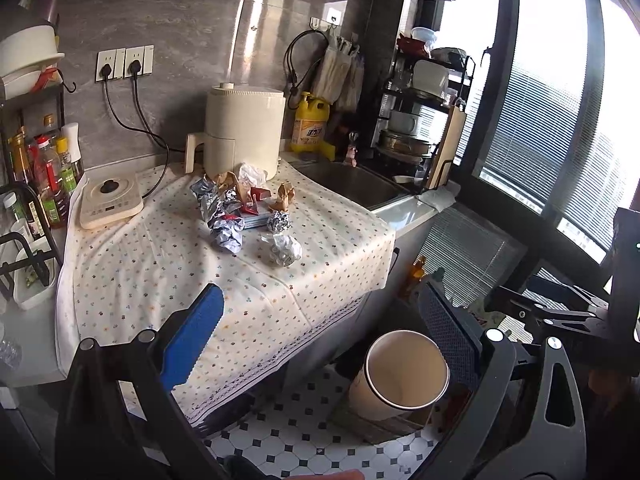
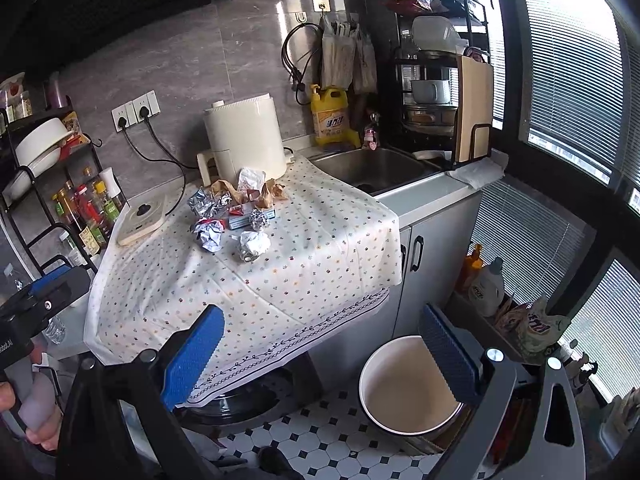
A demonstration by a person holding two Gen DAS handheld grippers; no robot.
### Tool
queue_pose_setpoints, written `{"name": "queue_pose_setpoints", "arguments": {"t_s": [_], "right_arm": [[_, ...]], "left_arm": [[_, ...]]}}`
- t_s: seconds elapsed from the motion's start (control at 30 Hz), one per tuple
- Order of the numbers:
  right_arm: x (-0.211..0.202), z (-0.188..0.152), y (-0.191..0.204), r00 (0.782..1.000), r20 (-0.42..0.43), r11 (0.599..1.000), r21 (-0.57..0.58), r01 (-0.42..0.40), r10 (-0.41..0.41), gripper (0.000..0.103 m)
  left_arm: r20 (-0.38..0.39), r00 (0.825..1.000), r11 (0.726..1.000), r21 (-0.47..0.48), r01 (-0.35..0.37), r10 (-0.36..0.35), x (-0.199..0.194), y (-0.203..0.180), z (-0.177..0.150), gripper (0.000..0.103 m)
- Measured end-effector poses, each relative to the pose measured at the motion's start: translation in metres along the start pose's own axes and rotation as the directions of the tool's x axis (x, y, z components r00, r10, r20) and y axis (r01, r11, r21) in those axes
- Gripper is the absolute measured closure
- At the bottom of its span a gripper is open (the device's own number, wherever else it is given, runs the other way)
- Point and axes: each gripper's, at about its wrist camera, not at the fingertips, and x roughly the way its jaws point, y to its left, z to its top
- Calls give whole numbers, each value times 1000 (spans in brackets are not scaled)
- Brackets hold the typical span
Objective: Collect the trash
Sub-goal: 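Move both tools toward the trash pile on the counter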
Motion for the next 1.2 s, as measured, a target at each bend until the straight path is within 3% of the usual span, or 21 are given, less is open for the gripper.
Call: {"name": "queue_pose_setpoints", "arguments": {"t_s": [1.2], "right_arm": [[-4,3,9,999,12,999,-24,-33,33,8]], "left_arm": [[-19,1000,1000,1,-24,24,-6,9,-5,6]]}}
